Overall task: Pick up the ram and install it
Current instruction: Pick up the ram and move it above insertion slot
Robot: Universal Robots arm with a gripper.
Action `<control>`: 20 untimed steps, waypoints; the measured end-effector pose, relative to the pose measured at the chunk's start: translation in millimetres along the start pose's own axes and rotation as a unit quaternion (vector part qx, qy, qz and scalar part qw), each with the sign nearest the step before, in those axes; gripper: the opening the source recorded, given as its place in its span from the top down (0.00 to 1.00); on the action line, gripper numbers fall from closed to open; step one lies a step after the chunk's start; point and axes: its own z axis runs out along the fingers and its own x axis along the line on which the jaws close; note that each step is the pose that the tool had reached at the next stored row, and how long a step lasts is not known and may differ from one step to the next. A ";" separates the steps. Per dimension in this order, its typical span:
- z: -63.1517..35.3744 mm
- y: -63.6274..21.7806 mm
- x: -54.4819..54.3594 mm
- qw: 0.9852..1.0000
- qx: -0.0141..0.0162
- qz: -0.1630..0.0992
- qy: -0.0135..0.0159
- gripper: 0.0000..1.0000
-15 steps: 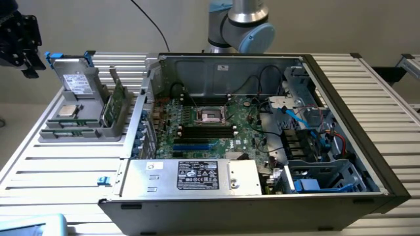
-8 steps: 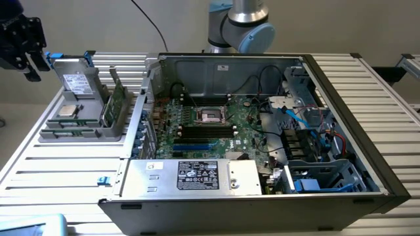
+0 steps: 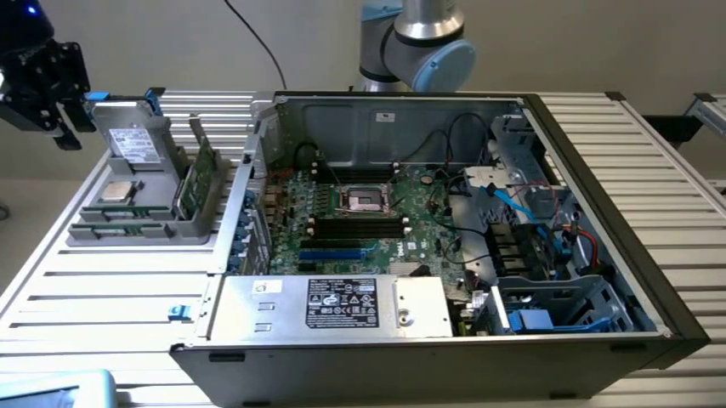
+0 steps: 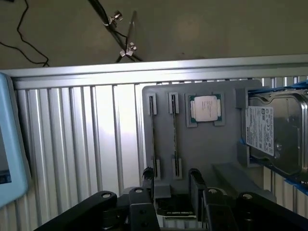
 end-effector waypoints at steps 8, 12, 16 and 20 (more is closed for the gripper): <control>14.6 -2.4 0.5 1.000 0.000 0.000 0.000 0.57; 21.9 -2.5 1.6 1.000 0.000 0.000 0.000 0.57; 29.2 -2.4 2.2 1.000 0.000 0.000 0.000 0.57; 33.9 -2.4 2.2 1.000 0.000 0.000 0.006 0.57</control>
